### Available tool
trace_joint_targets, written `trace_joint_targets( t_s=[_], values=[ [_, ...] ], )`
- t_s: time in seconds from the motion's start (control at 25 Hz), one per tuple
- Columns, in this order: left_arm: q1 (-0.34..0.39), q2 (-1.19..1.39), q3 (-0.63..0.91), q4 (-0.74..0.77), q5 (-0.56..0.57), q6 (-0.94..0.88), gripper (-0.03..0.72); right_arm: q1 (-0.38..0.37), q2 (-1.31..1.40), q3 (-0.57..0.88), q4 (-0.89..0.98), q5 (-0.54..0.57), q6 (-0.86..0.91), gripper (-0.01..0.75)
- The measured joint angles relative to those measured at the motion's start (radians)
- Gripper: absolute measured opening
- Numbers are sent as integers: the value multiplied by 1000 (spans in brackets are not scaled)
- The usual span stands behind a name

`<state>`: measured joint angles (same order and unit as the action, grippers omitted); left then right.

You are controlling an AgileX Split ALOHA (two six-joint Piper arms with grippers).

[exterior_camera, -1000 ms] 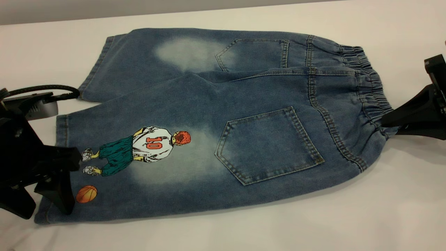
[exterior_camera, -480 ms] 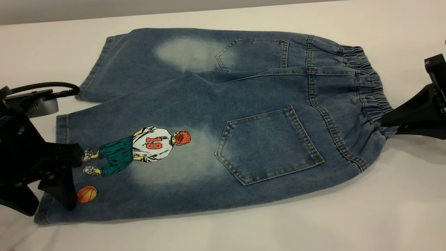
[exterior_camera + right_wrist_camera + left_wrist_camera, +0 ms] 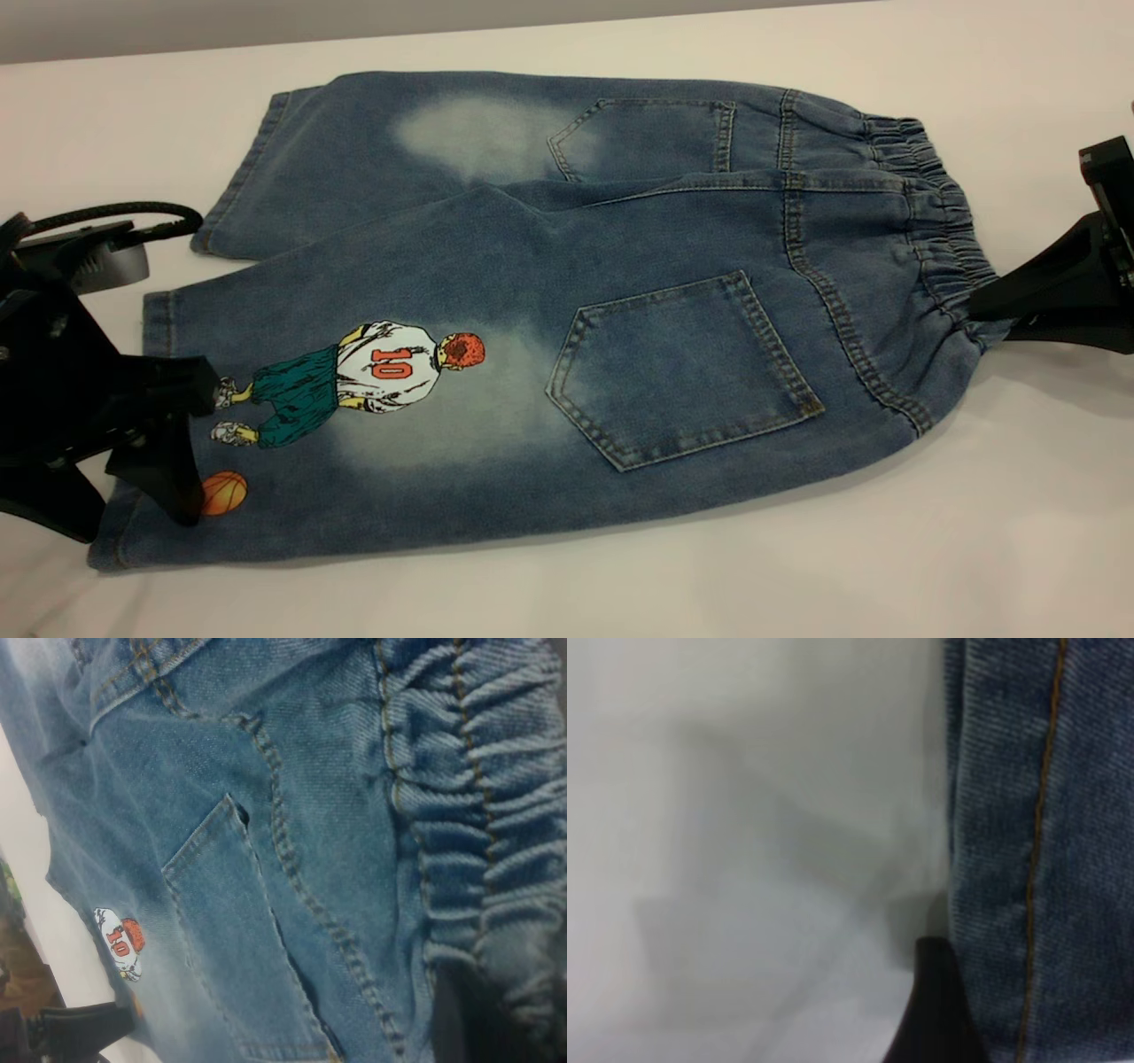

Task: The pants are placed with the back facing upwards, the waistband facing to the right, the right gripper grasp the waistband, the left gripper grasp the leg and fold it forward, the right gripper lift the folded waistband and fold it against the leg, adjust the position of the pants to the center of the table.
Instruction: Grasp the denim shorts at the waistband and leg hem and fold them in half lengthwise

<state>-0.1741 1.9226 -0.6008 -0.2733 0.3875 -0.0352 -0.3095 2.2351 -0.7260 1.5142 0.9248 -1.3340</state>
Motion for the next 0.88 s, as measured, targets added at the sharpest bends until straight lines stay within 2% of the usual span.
trace_joint_targets(
  t_s=[0.52,0.68,0.88],
  values=[
    [0,0,0,0,19,25,463,0,0,0,0,1,0,35],
    [0,14,0,1,11,24,406,0,0,0,2,19,-1,35],
    [0,52,-2,7,4,25,291,0,0,0,3,19,-1,35]
  ],
)
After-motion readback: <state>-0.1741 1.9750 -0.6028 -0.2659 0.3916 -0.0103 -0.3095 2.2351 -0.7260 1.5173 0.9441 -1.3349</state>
